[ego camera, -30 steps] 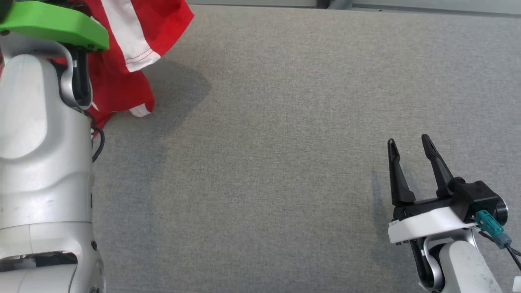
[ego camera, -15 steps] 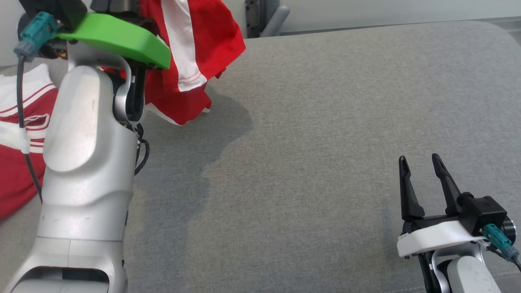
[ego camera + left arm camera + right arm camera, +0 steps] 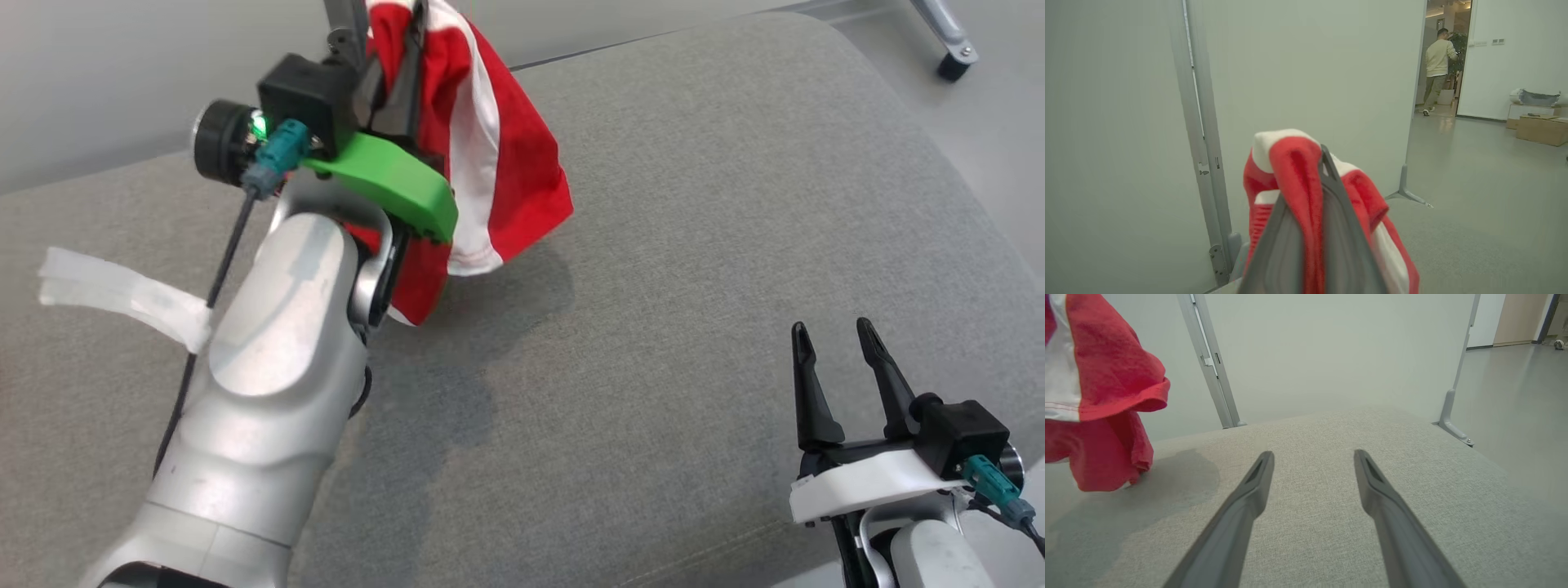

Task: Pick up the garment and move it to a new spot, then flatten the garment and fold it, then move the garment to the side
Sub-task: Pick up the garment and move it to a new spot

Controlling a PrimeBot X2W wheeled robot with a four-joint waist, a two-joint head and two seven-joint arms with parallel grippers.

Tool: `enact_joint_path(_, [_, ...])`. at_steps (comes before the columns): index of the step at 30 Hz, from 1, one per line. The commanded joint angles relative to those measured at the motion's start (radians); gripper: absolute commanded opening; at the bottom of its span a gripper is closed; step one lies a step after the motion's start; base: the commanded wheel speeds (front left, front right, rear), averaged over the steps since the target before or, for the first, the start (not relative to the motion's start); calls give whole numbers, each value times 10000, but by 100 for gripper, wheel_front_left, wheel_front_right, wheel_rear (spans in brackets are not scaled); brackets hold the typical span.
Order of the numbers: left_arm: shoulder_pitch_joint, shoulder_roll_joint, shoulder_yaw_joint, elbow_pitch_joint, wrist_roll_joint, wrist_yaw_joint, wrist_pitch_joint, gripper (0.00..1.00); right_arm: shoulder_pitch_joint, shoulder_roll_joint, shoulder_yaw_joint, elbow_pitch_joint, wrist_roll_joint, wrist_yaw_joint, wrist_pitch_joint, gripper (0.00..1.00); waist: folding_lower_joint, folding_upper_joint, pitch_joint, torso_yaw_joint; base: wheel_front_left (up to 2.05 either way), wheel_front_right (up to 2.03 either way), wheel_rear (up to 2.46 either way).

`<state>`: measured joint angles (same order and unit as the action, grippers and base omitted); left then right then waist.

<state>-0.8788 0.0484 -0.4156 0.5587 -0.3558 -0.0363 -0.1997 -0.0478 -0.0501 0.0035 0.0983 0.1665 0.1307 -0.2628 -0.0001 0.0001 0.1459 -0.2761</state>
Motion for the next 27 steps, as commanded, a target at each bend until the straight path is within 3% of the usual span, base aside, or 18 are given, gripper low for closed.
enact_joint_path(1, [338,47,-252,306,227,98,-62,0,-150,-5,33,8,75,1,-26,100,1,-1,559,-687,0,0,0])
enact_joint_path(9, [1334,48,-1662,2099,70,28,-301,0,-455,-4,285,-16,401,1,-26,100,1,-1,1351,-1164,0,0,0])
enact_joint_path(10, [1440,50,-1878,2224,-32,19,-327,16,-472,-6,310,-13,410,1,-26,100,1,-1,1394,-1175,0,0,0])
enact_joint_path(11, [1528,50,-2121,2325,-84,-4,-346,46,-494,-1,337,-1,434,1,-26,100,1,-1,1425,-1174,0,0,0])
enact_joint_path(12, [1607,47,-2363,2383,-226,-8,-364,100,-534,-3,350,11,446,1,-26,100,1,-1,1447,-1162,0,0,0])
enact_joint_path(16, [1788,45,-3125,2245,-667,28,-427,100,-622,-4,383,12,424,1,-26,100,1,-1,1424,-1002,0,0,0])
enact_joint_path(21, [1879,41,-3854,1607,-1281,482,-592,100,-583,-15,375,29,212,1,-26,100,1,-1,1050,-503,0,0,0])
enact_joint_path(27, [2365,50,-3348,181,-1265,1024,-649,100,-321,-19,397,93,-47,1,-26,100,1,-1,268,394,0,0,0])
